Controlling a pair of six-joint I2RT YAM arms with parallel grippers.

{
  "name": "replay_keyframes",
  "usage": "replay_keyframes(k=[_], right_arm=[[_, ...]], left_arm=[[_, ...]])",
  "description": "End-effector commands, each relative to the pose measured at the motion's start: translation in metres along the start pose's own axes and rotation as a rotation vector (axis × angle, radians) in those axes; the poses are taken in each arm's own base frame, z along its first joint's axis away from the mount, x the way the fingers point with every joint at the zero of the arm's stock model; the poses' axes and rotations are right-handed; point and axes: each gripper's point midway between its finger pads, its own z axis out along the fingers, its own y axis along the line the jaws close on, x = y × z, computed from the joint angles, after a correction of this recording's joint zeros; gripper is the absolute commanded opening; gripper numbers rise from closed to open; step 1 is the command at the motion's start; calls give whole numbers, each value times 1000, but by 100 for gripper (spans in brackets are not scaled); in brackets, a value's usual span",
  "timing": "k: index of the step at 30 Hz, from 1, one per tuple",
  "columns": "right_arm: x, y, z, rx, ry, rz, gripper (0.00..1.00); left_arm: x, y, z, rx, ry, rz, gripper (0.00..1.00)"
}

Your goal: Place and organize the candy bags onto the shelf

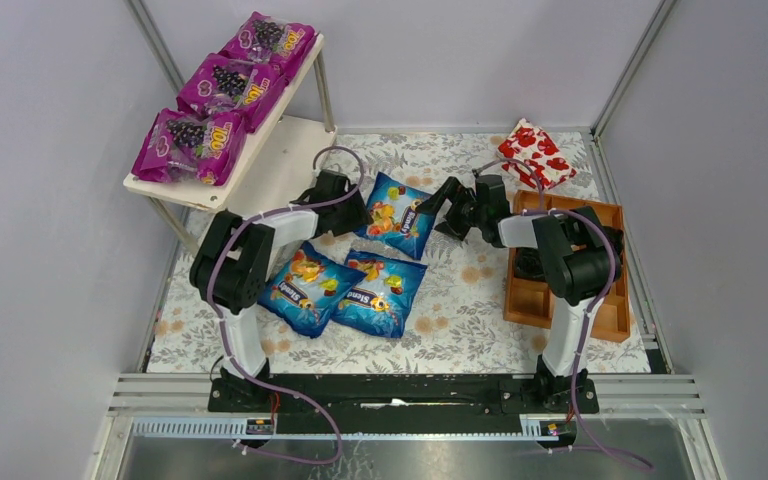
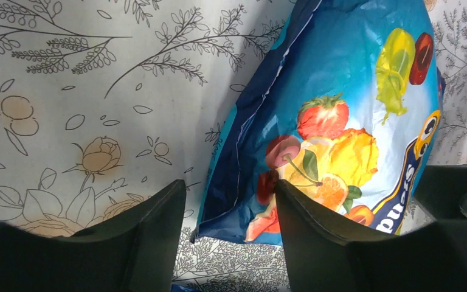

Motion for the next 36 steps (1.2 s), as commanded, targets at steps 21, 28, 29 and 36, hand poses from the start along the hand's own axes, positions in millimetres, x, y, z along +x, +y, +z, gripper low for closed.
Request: replay_keyframes(k=[21, 28, 29, 36], right_arm=[[49, 18, 5, -178, 25, 170, 100], [49, 37, 9, -266, 32, 130, 100], [48, 38, 9, -271, 26, 117, 100], [45, 44, 13, -305, 32, 94, 91]], left_arm=[[42, 12, 3, 269, 114, -443, 26], [53, 0, -4, 298, 136, -417, 26], [54, -1, -6, 292, 136, -403, 26], [60, -9, -16, 290, 137, -337, 27]])
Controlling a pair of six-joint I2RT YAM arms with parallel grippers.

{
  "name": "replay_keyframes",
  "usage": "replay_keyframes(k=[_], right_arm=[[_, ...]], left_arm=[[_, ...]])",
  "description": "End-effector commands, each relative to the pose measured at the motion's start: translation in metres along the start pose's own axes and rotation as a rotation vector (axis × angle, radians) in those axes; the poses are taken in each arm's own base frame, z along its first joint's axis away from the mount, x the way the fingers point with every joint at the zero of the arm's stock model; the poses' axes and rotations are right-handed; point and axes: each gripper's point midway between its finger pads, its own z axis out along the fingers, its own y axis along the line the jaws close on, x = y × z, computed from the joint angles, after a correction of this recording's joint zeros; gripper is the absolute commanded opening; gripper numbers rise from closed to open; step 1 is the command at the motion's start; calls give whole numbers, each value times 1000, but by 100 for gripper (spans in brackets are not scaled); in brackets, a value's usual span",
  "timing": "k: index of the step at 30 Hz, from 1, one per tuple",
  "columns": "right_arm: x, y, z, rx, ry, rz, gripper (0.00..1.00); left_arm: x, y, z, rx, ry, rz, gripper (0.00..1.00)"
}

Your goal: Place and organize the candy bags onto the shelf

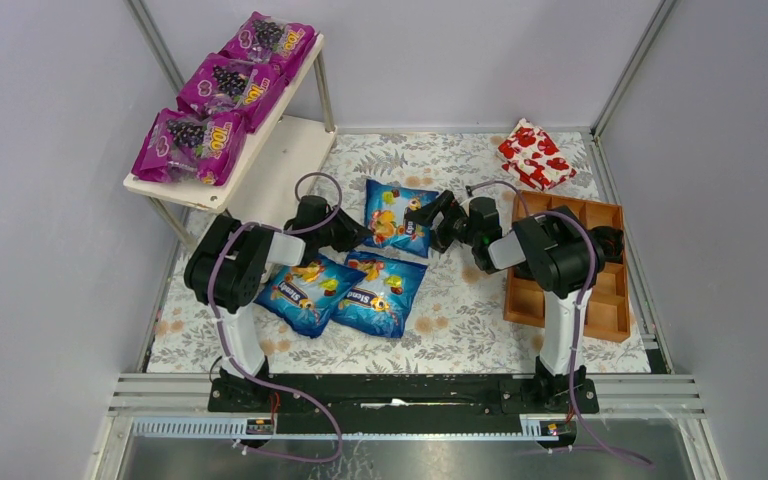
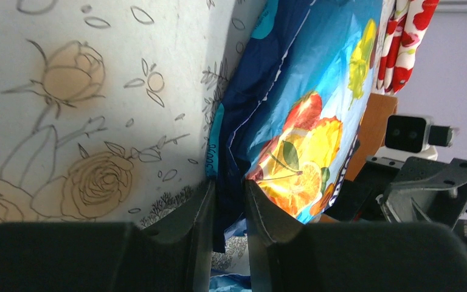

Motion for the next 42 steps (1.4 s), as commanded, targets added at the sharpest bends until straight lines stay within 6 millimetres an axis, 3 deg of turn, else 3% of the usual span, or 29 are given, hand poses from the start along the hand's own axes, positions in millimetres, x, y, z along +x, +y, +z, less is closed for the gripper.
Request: replay_keyframes(k=[1, 11, 21, 23, 26, 29, 36, 42], right_arm=[[9, 18, 10, -90, 50, -44, 86], [7, 51, -12, -212, 18, -123, 66], [2, 91, -41, -257, -54, -324, 80], [-1, 85, -39, -227, -64, -313, 82], [-4, 54, -28, -135, -67, -208, 84], [-6, 43, -25, -185, -49, -85, 83], [-32, 3, -42, -81, -125, 27, 83], [-38, -39, -42, 156, -109, 7, 89]], left_arm=[[30, 7, -8, -41, 86, 52, 27], [21, 20, -8, -89, 76, 73, 28], [25, 45, -2, -130, 80, 7, 27], [25, 47, -2, -131, 75, -1, 27], [28, 42, 1, -111, 87, -9, 27], [29, 39, 1, -95, 87, -23, 27], [34, 48, -4, -107, 81, -35, 26], [35, 50, -3, -104, 82, -41, 25]])
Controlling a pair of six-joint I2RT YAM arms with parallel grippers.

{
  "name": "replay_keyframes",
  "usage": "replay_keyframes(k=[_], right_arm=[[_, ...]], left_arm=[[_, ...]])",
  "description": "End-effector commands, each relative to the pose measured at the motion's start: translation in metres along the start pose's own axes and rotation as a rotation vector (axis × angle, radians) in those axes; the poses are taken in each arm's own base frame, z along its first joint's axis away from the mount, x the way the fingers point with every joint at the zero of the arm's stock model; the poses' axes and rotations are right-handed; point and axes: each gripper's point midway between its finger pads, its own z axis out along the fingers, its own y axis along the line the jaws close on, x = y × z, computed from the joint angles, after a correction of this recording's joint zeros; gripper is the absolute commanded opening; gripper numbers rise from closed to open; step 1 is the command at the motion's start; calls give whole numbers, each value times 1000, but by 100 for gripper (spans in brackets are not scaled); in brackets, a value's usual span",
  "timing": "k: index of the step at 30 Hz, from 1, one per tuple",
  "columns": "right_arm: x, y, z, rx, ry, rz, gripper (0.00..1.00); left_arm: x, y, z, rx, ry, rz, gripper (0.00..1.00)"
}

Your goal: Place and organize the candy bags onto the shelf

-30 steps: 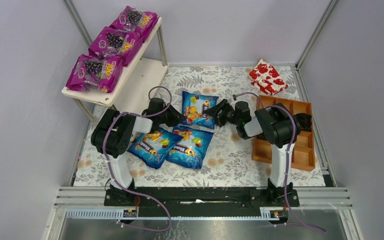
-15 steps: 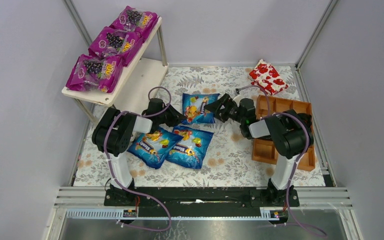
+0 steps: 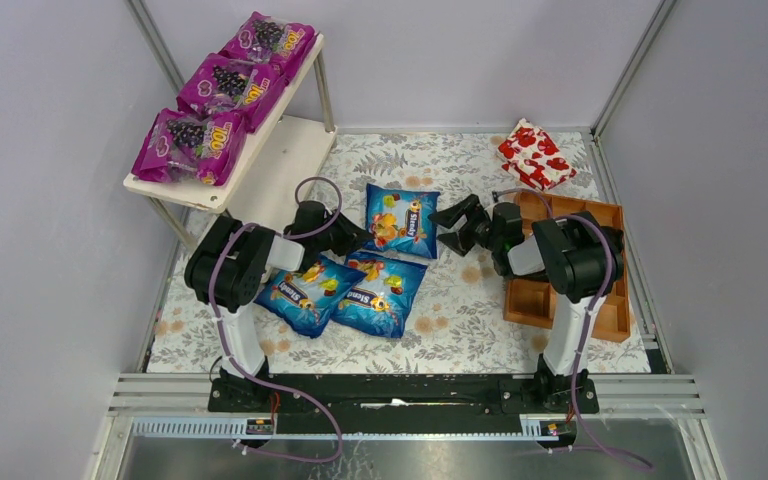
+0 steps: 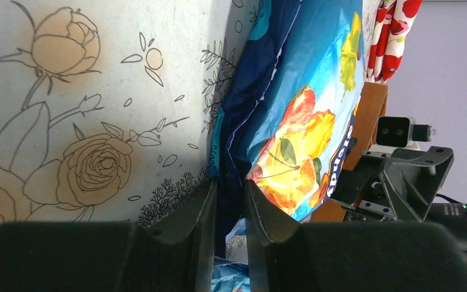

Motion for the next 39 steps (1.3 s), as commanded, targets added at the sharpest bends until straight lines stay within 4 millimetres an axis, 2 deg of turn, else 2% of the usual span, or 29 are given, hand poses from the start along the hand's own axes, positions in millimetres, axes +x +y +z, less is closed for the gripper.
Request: replay_keyframes(k=[1, 4, 10, 15, 21, 24, 25, 27, 30, 33, 34, 37, 39], right_arm=[[-8, -15, 2, 143, -8, -58, 89], [3, -16, 11, 164, 14, -49, 90], [40, -1, 39, 103, 95, -17, 91], [41, 17, 45, 10, 84, 18, 89], [43, 28, 45, -63, 98, -4, 76], [45, 32, 45, -110, 111, 5, 61], [43, 32, 44, -118, 109, 12, 55], [41, 32, 41, -135, 104, 21, 47], [37, 30, 37, -140, 95, 23, 45], [34, 27, 36, -129, 91, 19, 45], [33, 26, 35, -129, 90, 19, 44], [32, 26, 36, -132, 92, 21, 43], [33, 26, 36, -135, 97, 27, 43]], left_arm=[[25, 47, -1, -137, 60, -42, 25], [24, 45, 1, -128, 60, -47, 25], [27, 41, 0, -113, 68, -50, 25], [28, 41, -1, -140, 58, 2, 25], [24, 40, -6, -168, 45, 51, 25], [24, 36, -12, -192, 34, 113, 28], [24, 35, -16, -203, 28, 136, 31], [24, 31, -24, -218, 17, 189, 44], [24, 20, -41, -233, -1, 270, 54], [16, 9, -60, -299, -48, 380, 71], [15, 15, -70, -367, -50, 413, 78], [-5, 10, -95, -522, -119, 520, 93], [-19, 9, -112, -647, -165, 589, 98]])
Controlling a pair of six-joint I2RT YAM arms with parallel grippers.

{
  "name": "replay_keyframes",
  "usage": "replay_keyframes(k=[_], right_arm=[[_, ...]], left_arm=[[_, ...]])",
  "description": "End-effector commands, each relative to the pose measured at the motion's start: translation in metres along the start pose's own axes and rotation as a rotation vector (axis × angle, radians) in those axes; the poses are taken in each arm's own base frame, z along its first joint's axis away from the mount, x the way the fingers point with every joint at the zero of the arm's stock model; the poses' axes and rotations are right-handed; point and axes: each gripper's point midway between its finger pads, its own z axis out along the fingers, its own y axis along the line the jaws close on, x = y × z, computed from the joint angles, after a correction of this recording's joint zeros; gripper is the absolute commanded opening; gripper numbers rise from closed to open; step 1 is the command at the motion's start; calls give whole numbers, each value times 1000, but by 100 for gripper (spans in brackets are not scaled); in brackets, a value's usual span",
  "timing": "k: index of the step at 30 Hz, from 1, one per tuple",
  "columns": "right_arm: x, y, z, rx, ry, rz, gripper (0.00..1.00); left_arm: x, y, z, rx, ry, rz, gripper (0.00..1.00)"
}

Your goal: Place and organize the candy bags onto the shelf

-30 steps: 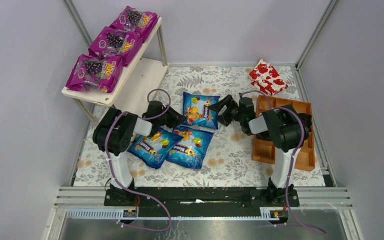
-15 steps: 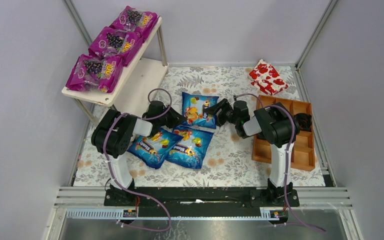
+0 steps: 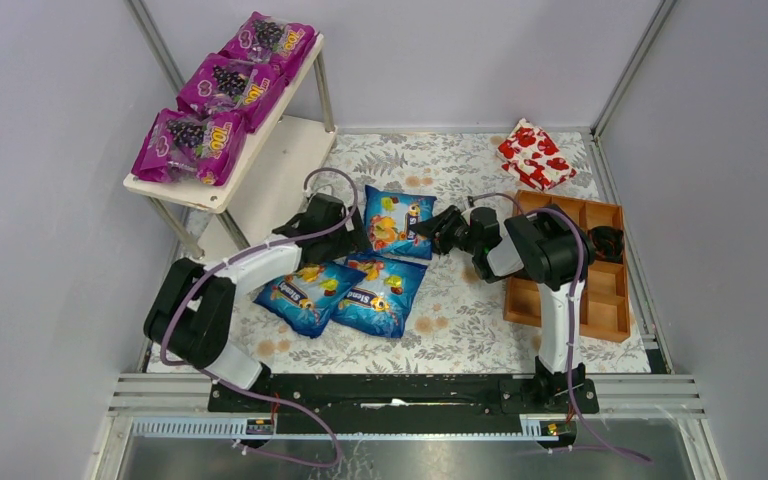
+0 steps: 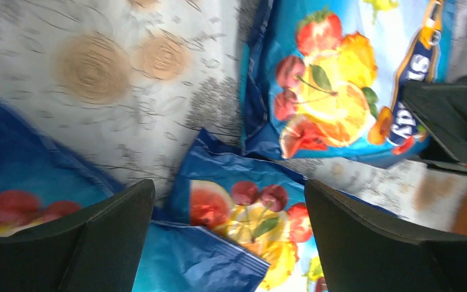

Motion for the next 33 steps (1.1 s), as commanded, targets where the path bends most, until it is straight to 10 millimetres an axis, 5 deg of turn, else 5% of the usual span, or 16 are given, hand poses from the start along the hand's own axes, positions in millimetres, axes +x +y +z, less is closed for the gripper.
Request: replay_keyframes(k=[1, 6, 14, 27, 33], right_arm=[[-2, 20, -2, -91, 13, -27, 42], [-3, 20, -2, -98, 15, -28, 41], [-2, 20, -2, -100, 20, -35, 39], [-1, 21, -1, -124, 41, -13, 38], [-1, 22, -1, -135, 43, -9, 38]], left_arm=[[-32, 41, -39, -374, -79, 215, 99], [-70, 64, -68, -646, -188, 344, 99], [-113, 98, -79, -1014, -231, 512, 99], [-120, 143, -108, -1203, -231, 470, 99], [-101, 169, -133, -1245, -215, 403, 99]])
